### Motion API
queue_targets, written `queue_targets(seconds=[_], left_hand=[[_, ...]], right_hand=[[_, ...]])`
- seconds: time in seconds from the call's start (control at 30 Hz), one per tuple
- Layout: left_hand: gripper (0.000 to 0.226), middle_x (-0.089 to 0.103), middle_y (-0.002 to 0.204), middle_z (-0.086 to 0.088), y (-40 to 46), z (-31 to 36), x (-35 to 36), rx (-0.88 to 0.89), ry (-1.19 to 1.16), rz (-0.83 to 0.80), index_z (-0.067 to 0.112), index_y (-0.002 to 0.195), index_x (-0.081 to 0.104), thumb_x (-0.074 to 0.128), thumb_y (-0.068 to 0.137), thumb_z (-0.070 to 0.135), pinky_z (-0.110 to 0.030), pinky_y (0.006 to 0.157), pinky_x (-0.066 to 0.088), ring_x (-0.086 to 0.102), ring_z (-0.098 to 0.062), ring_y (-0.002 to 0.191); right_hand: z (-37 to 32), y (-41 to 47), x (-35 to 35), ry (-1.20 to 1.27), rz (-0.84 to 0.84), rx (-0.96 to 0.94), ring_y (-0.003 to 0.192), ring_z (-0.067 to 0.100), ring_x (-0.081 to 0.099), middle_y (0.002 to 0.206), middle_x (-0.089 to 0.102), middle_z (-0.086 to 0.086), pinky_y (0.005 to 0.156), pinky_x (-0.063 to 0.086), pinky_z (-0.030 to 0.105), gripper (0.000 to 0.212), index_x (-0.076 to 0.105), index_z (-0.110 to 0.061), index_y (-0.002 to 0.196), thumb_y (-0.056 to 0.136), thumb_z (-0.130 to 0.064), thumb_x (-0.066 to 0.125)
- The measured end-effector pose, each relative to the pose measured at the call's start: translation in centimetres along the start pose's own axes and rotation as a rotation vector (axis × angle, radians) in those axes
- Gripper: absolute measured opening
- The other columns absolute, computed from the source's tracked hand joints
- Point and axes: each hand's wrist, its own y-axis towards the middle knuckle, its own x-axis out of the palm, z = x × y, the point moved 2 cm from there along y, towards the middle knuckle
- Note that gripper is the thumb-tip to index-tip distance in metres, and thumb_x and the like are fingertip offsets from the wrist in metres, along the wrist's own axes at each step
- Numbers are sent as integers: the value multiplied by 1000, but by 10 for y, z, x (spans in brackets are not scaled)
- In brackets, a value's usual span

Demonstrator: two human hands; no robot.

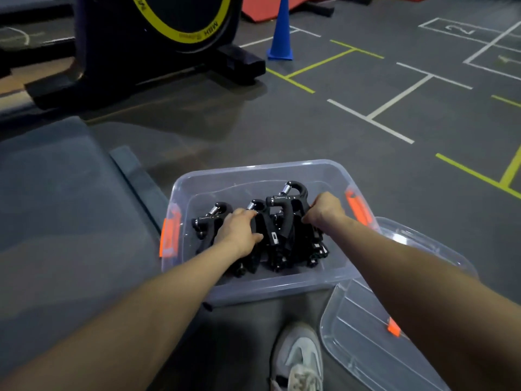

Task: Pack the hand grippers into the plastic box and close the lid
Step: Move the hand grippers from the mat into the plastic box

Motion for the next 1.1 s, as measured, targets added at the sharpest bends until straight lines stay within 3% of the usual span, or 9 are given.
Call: queue_targets(seconds=[0.07,0.2,0.3,0.37,0.5,0.6,0.8,0.93,1.1], left_hand=[[65,35,148,-1,7,2,8,9,24,-35,21,143,36,65,86,28,-35,115,28,31,-22,139],[72,30,153,0,17,4,20,40,81,-93,19,146,31,66,85,33,-34,118,24,26,-21,142],[73,28,154,1,21,3,26,44,117,-125,20,147,29,65,85,35,-33,118,24,24,-22,142],[73,27,154,2,24,3,29,39,126,-150,20,147,29,64,85,37,-34,117,24,24,-22,142],[73,29,153,0,26,4,27,40,139,-160,19,146,31,64,85,39,-34,117,25,26,-23,141],[68,33,150,-2,24,5,18,38,101,-128,18,144,35,64,85,37,-35,116,27,30,-23,140],[48,47,136,-6,5,-5,-35,23,15,45,15,133,49,61,88,27,-33,110,34,45,-24,128],[44,51,129,-9,-23,-49,-93,-41,-12,162,14,128,53,61,87,26,-35,105,39,51,-27,122],[41,53,129,-12,-79,-138,-164,-193,-28,267,10,127,54,61,88,22,-32,103,42,54,-28,118]], right_hand=[[11,6,0,-45,33,43,95,30,67,86,60,11,67,45,28,17,51,-8,72,79,-10,66],[26,15,4,-91,75,63,102,32,65,106,67,13,69,44,28,10,52,-10,84,81,-7,61],[28,23,13,-71,57,53,98,32,67,104,68,14,71,48,30,11,51,-9,76,81,-7,60],[27,27,19,-29,49,26,95,32,68,103,69,16,73,52,31,4,59,-7,83,80,-5,60],[28,27,18,68,-31,-2,103,28,66,110,69,15,84,51,29,29,65,-5,109,81,-4,66],[16,22,9,124,-17,-83,110,26,63,116,67,13,95,47,29,36,63,-7,117,81,-4,66],[-49,2,12,208,-34,-240,93,17,55,106,59,7,93,47,30,42,58,-3,124,83,-3,67],[-122,-39,37,151,-79,-391,108,28,61,119,63,15,96,46,33,43,58,-2,123,82,-5,69],[-215,-107,97,62,-157,-576,112,28,62,118,67,16,98,45,31,43,60,-2,121,80,-9,71]])
